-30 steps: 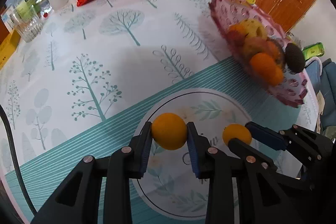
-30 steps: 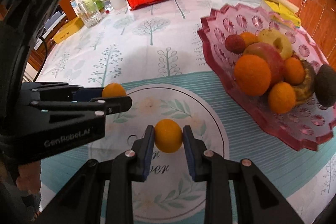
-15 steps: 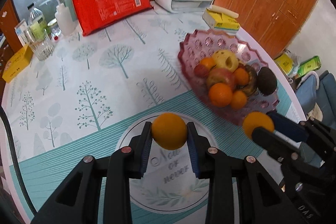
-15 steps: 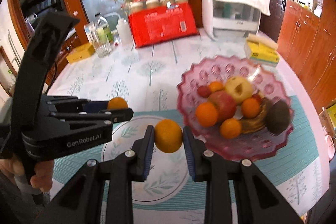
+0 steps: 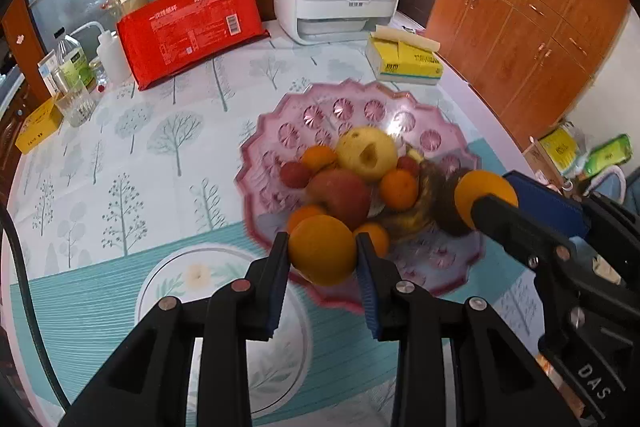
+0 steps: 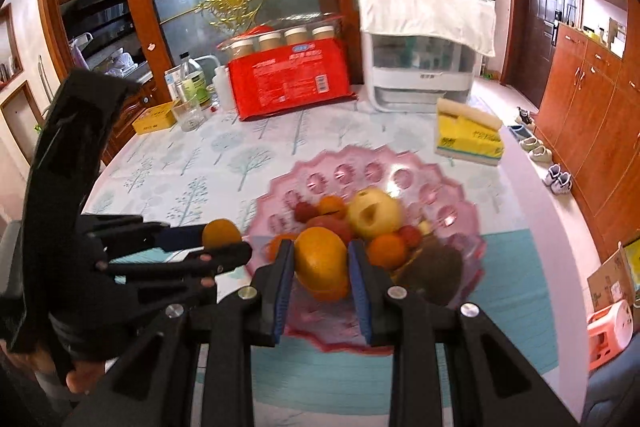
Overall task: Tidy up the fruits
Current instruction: 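Carry the orange with the right tool while the left tool carries its orange over the pink bowl, then open the right tool over the bowl while the left tool releases its orange there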
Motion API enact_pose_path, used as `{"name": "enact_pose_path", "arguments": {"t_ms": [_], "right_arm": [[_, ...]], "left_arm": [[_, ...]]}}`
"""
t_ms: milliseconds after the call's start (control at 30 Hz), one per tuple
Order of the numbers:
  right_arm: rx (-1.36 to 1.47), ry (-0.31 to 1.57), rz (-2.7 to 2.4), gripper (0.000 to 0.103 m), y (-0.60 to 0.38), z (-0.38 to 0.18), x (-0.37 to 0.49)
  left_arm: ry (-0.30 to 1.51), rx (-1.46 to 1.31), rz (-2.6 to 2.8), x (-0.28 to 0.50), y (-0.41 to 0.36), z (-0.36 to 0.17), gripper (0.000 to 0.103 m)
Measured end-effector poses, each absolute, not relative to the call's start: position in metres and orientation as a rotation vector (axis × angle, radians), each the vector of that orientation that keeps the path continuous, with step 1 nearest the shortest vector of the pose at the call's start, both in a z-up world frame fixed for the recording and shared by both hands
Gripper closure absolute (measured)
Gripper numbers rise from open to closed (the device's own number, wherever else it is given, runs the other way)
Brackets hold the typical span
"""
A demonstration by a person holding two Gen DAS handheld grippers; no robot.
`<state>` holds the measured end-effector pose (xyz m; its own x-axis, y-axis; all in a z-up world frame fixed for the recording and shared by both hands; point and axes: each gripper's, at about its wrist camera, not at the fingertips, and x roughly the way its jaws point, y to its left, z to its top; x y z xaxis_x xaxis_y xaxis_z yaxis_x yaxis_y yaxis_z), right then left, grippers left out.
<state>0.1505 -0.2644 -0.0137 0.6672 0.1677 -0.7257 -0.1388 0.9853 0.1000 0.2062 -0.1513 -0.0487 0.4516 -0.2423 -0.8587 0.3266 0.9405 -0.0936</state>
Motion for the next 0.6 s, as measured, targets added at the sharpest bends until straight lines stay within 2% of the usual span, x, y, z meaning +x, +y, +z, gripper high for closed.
{"name": "enact_pose_path", "arguments": {"t_ms": [600], "right_arm": [[0.067, 0.906, 0.123, 0.075, -0.319, -0.047, 0.227]], "left_arm": [[1.068, 0.098, -0.234, 0.255, -0.196, -0.071, 0.072]]}}
